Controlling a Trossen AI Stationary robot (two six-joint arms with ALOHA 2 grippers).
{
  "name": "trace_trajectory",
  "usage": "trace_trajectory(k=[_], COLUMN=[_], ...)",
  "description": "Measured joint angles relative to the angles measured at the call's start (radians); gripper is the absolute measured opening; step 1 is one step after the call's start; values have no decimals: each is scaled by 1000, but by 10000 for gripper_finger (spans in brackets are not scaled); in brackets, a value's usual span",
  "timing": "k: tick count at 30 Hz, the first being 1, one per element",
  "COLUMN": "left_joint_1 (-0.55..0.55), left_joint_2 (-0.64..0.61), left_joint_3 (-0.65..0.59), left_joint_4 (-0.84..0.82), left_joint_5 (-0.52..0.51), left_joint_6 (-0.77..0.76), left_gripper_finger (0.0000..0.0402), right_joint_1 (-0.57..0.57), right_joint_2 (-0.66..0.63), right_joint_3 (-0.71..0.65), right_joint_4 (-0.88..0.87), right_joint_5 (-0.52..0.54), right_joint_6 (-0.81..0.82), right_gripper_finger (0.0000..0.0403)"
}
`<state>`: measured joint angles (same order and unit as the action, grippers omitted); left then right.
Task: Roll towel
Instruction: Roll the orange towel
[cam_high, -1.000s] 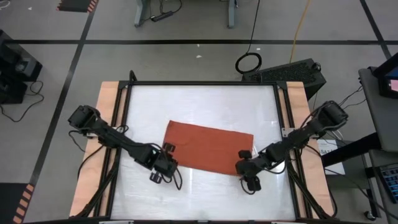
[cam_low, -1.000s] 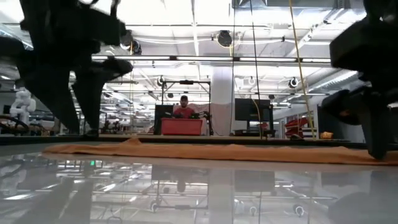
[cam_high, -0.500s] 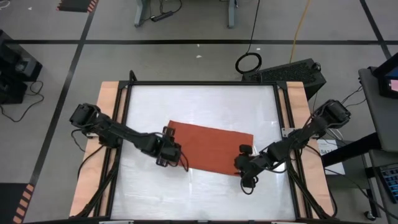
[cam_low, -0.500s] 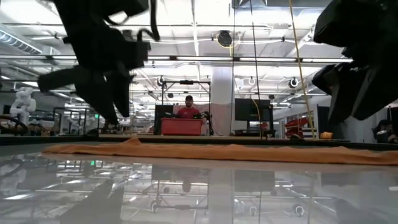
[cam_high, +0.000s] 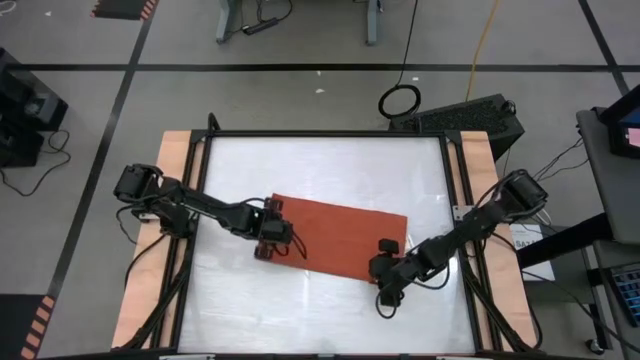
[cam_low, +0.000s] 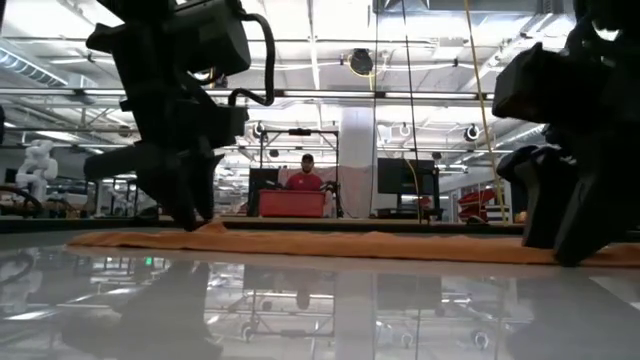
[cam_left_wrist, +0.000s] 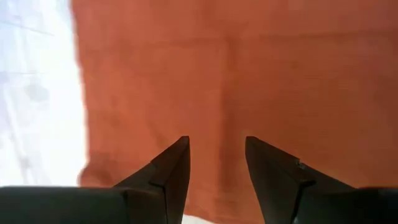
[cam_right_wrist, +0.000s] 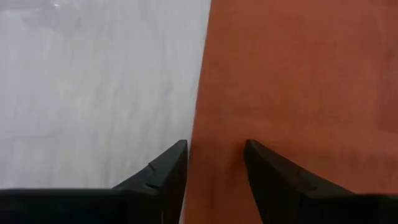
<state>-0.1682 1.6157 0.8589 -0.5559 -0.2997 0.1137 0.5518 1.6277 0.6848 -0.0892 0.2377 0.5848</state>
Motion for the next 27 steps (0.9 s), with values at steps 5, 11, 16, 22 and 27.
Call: trace_trajectory(k=[5, 11, 16, 22, 27], left_joint_1=[9, 4, -33, -103, -149], left_joint_2=[1, 33, 45, 52, 53], left_joint_3=[0, 3, 6, 24, 26], left_joint_4=[-4, -22, -21, 52, 238], left_joint_5=[90, 172, 232, 307, 337], left_joint_6=[-19, -87, -184, -272, -316], left_gripper_finger=[162, 162, 162, 162, 162], right_joint_1=[-20, -72, -134, -247, -361], right_joint_2=[31, -9, -39, -41, -37], right_joint_3=[6, 6, 5, 3, -1], right_joint_4=[-41, -185, -299, -341, -351], right_joint_5=[-1, 21, 47, 121, 259], right_joint_6=[-16, -74, -148, -273, -370], right_gripper_finger=[145, 133, 128, 127, 127])
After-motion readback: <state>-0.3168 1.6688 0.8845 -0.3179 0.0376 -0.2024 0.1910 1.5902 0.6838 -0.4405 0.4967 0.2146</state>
